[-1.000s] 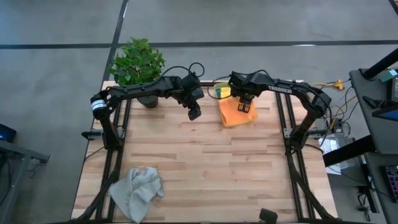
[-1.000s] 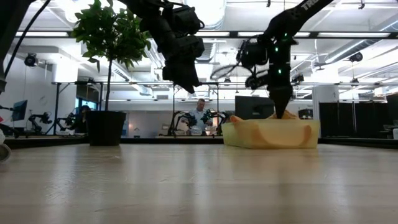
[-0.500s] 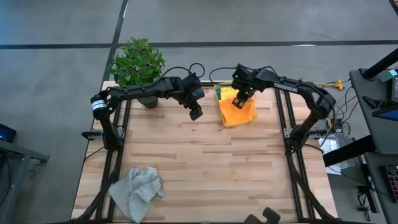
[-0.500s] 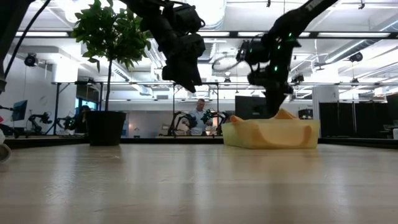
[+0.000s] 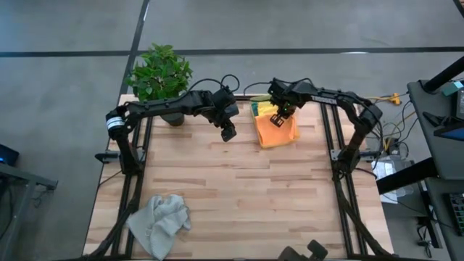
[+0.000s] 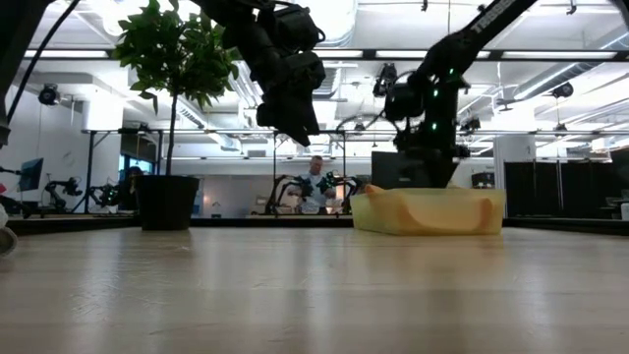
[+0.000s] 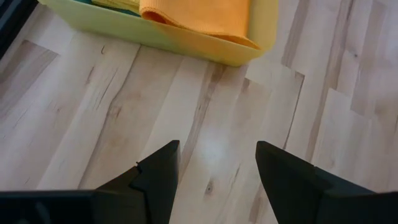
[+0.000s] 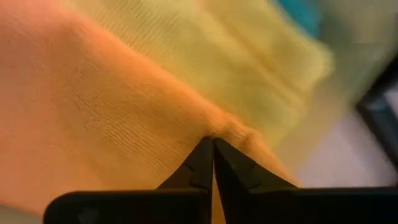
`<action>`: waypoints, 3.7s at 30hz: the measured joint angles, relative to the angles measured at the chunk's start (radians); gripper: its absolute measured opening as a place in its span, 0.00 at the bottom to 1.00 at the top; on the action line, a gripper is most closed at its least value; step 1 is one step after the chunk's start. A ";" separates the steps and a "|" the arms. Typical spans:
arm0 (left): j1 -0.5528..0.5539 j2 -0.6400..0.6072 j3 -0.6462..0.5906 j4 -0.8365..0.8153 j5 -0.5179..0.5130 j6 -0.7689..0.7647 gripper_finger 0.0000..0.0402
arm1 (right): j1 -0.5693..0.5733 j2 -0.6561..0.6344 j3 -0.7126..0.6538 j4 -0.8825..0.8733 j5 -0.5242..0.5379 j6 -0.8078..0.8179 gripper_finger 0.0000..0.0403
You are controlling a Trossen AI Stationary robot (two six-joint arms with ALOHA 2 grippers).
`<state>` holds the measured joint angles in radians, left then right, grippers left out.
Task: Fold microfiber towels
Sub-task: Put the orange microfiber towel into the yellow bin, then fold the gray microfiber towel
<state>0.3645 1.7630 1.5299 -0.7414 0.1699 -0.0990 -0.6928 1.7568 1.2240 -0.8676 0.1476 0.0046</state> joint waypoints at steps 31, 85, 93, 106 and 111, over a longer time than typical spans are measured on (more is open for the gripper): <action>0.000 0.005 -0.002 0.030 -0.014 -0.048 0.49 | 0.118 0.062 0.084 0.153 -0.163 0.111 0.02; 0.004 0.212 -0.172 0.565 -0.012 -0.079 0.49 | 0.130 -0.498 -0.471 0.139 -0.177 0.755 0.02; 0.009 0.117 -0.172 0.471 -0.057 -0.023 0.49 | 0.140 -0.555 -0.413 0.036 -0.038 0.744 0.02; -0.162 -0.297 -0.205 -0.208 0.014 0.320 0.49 | 0.365 -0.883 -0.355 0.238 0.045 0.574 0.02; -0.306 -0.433 -0.257 -0.359 0.018 0.202 0.49 | 0.429 -0.912 -0.384 0.282 0.088 0.575 0.02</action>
<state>0.0588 1.3295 1.2727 -1.1004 0.1883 0.1034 -0.2635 0.8449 0.8401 -0.5860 0.2356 0.5793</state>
